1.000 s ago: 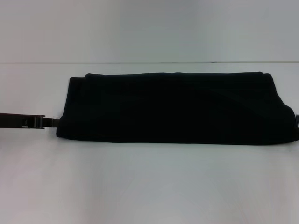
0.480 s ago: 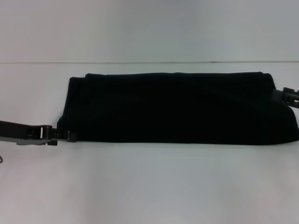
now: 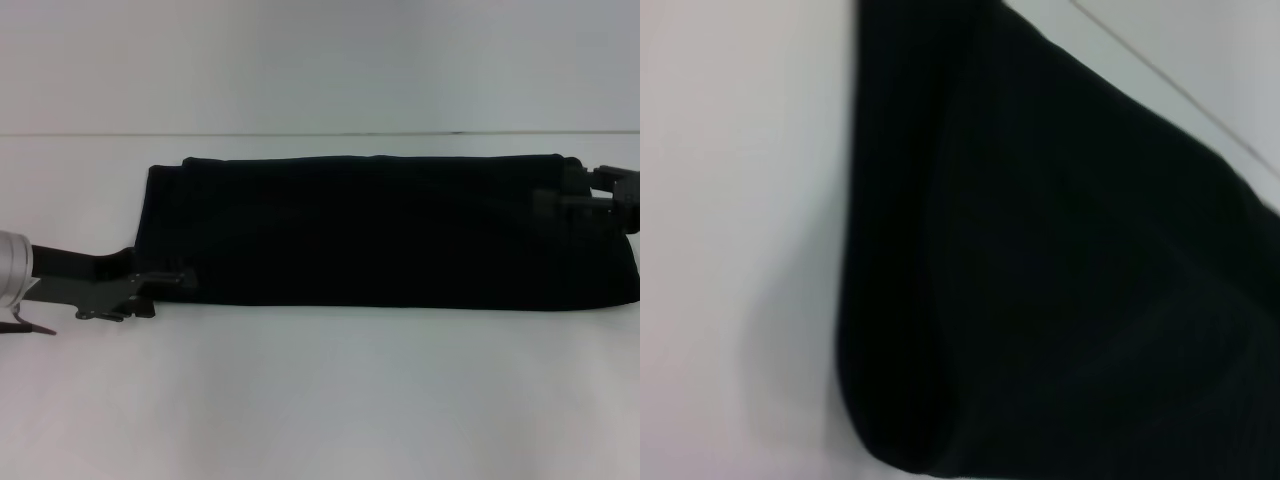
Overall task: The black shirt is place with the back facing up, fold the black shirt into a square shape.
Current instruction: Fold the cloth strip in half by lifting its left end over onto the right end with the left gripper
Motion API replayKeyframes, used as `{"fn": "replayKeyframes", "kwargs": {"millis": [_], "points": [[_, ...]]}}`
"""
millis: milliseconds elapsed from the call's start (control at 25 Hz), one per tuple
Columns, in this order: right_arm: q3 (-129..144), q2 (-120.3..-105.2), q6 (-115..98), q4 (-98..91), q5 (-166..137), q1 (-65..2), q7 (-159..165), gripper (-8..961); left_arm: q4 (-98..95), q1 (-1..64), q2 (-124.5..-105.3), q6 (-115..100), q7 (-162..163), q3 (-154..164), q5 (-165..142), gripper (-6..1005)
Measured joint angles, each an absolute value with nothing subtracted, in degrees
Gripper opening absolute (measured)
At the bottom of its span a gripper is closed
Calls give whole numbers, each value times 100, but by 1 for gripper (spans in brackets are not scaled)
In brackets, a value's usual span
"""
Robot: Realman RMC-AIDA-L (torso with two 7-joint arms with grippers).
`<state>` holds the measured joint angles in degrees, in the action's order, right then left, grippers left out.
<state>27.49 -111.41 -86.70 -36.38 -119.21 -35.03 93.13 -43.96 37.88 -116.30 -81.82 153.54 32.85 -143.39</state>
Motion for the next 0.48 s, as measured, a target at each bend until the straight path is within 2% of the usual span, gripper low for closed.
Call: {"fn": "replayKeyframes", "kwargs": {"millis": [80, 480], "points": [[2767, -11124, -8673, -3664, -11909, -3565, 9306, 927, -4305, 3783, -11635, -8094, 15594, 3195, -14296, 829], [2818, -11104, -8694, -3798, -11920, -3752, 9164, 931, -3824, 3693, -11674, -8031, 16233, 2557, -14246, 830]]}}
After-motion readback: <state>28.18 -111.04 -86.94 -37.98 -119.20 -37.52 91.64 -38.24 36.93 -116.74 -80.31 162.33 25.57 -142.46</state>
